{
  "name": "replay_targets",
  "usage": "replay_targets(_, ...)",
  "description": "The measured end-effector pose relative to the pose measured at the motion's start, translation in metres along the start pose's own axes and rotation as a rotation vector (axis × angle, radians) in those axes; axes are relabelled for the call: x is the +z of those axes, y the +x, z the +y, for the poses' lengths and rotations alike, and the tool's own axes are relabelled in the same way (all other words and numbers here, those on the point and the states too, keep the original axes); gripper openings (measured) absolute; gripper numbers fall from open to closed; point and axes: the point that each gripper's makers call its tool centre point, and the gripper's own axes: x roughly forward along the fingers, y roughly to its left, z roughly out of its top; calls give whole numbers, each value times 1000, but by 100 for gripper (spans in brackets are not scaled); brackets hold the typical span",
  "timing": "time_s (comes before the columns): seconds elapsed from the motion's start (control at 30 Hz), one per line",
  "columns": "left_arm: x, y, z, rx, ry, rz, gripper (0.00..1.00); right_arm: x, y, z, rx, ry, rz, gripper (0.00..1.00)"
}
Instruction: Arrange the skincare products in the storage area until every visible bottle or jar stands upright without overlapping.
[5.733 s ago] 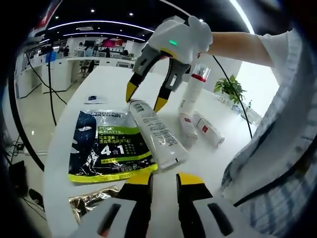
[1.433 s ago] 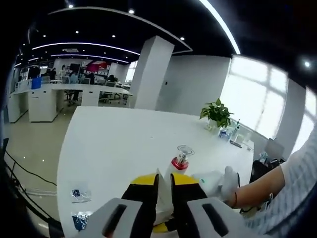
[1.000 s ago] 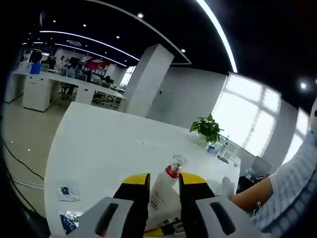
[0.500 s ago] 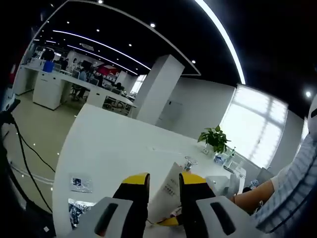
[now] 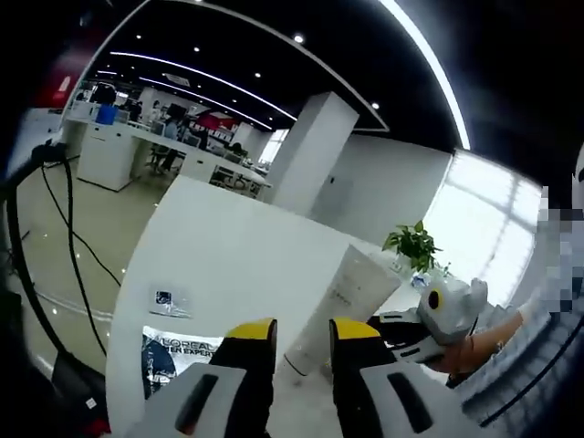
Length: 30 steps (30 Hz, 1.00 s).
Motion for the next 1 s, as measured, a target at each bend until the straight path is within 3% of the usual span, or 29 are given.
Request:
replay_targets(0.13, -9, 0, 5, 16, -2, 14, 23, 19, 9, 6, -32, 42, -50, 39)
replay_targets(0.33, -17, -2, 11, 25, -2, 33, 23, 0, 19, -7, -65, 4, 31, 33)
replay_targets(0.5, -24, -5, 20, 36, -9, 52, 23, 3, 24, -6, -70, 2, 24, 30)
replay_targets(0.7, -28, -6, 18, 44, -18, 64, 22, 12, 27, 2, -112, -36, -12, 29)
replay_targets(0.8, -30, -5, 18, 45, -21, 72, 22, 14, 31, 1, -130, 22, -23, 29)
replay_targets(0.87, -32, -4, 18, 46, -24, 81, 22, 15, 34, -1, -136, 5, -18, 22)
replay_targets(0.9, -33, -4, 18, 45, -23, 85, 21, 14, 34, -1, -114, -48, -4, 22)
replay_targets(1.0, -34, -4, 20, 45, -7, 92, 21, 14, 32, -2, -90, -24, -7, 22)
